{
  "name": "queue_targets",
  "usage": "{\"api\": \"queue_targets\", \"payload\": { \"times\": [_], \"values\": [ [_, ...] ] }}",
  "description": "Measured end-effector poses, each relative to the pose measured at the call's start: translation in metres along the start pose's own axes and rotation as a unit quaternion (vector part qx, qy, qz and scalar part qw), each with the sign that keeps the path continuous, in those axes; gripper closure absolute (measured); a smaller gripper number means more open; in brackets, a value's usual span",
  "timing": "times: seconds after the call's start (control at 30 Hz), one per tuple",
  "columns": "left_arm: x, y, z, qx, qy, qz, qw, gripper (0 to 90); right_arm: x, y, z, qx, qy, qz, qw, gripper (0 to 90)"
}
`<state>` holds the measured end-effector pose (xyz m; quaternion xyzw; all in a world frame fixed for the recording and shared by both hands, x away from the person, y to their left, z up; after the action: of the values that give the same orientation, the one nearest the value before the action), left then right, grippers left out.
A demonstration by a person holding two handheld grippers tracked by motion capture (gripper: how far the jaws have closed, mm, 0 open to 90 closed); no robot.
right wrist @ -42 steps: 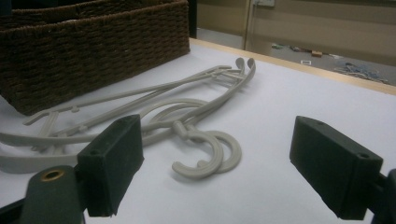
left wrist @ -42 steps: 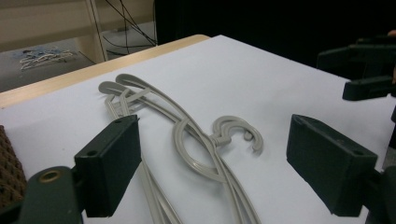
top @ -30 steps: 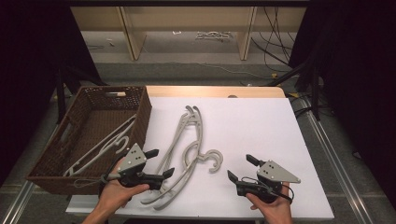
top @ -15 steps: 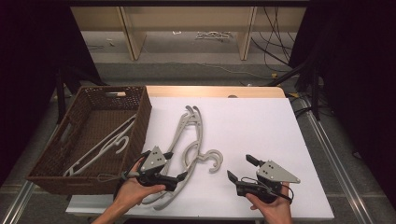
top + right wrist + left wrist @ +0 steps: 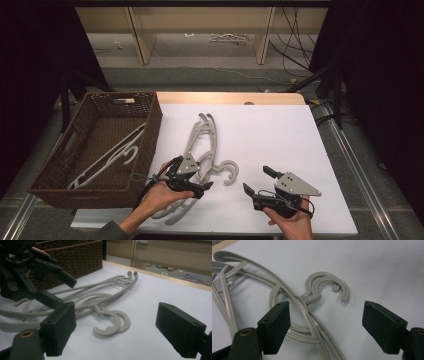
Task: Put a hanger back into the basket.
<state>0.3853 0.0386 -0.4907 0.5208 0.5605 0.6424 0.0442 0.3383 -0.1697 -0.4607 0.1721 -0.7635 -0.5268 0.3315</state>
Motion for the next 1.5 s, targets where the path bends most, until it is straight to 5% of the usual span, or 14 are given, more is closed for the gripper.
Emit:
{"api": "queue_targets", "payload": {
  "times": [0.37, 0.47, 0.5, 0.9, 1.13, 1.37, 1.5],
  "values": [
    [-0.021, -0.001, 0.006, -0.011, 0.011, 0.056, 0.9983, 25.1, 0.001, -0.001, 0.0, 0.003, 0.003, 0.009, 0.9999, 17.7],
    [-0.028, 0.001, 0.009, -0.005, 0.015, 0.064, 0.9979, 26.2, -0.002, 0.002, 0.001, -0.002, 0.005, -0.01, 0.9999, 17.6],
    [-0.03, 0.001, 0.01, -0.001, 0.015, 0.064, 0.9978, 26.5, 0.001, 0.0, 0.0, 0.003, 0.005, 0.009, 0.9999, 17.7],
    [-0.048, 0.003, 0.019, 0.023, 0.021, 0.107, 0.9938, 33.8, -0.001, 0.0, 0.001, 0.005, 0.007, 0.005, 1.0, 17.7],
    [-0.056, 0.004, 0.023, 0.031, 0.019, 0.151, 0.9878, 36.8, -0.003, 0.001, 0.002, 0.002, 0.01, -0.004, 0.9999, 17.9],
    [-0.065, 0.003, 0.023, 0.043, 0.039, 0.181, 0.9818, 46.4, -0.002, 0.001, 0.002, 0.003, 0.013, -0.001, 0.9999, 18.2],
    [-0.066, 0.005, 0.026, 0.061, 0.035, 0.182, 0.9808, 53.2, -0.002, 0.001, 0.001, 0.004, 0.012, 0.001, 0.9999, 18.2]
  ]
}}
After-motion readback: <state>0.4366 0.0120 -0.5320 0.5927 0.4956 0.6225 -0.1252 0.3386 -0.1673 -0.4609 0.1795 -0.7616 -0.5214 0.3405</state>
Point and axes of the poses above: each handheld gripper's, and its own axes: x roughly backward along the jaws, y roughly out of its top, z roughly to its left, the point moved 7 cm from there along -x, roughly forward along the jaws, and after that the axes turned 15 degrees about x, right-handed, at the moved point
